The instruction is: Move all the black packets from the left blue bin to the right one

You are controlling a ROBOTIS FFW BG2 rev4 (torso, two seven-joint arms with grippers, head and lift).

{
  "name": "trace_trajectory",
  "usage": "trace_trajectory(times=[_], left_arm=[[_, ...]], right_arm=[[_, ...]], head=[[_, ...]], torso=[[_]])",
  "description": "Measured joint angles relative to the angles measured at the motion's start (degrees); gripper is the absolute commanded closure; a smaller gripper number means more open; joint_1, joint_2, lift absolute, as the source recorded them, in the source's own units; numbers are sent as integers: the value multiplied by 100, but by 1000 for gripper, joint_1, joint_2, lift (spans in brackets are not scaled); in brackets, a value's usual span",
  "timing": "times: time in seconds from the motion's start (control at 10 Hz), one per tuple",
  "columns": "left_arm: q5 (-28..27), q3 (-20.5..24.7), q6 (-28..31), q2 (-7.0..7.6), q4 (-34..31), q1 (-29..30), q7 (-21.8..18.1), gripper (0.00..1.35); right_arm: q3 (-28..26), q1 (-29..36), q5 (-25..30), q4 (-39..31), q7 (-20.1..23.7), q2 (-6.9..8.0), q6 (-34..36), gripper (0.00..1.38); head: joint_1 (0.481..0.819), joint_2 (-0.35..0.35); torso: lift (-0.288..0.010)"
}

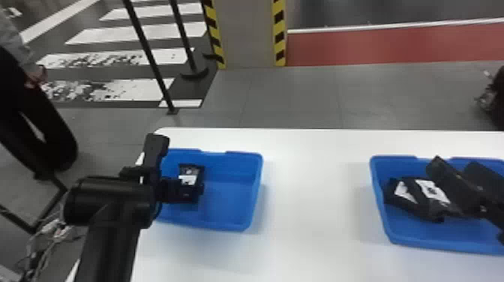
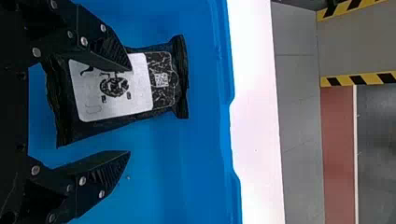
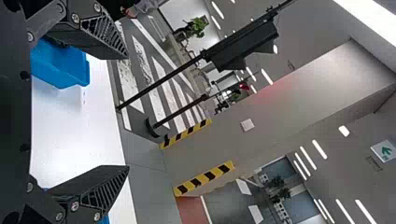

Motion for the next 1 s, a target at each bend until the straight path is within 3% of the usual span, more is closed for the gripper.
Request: trace_trajectory(times=[0.3,0.5,0.8,0.9,1.0], left_arm=[[-17,-3,-58,10,-50,29,-1,420],[-116,-8,-19,8,-96,22,-1,518],[-331,-4,395,13,-98,4,6,501],[-403,-1,401,7,-98,4,14,575],[-467,5,404,1,-97,3,31,820]], right_arm=[[-7,13,-46,3,11,-4,4,194],[-2,5,-51,24,18,-1,10,194],[-5,-1,-58,32,37,-1,15,196],[-7,-1,-61,40,37,-2,14,196],[-7,-1,-85,58,41,-2,15,196]], head=[[695,200],[695,201],[695,222],[695,224],[695,228]], torso=[[-110],[-110],[-110],[-110],[-110]])
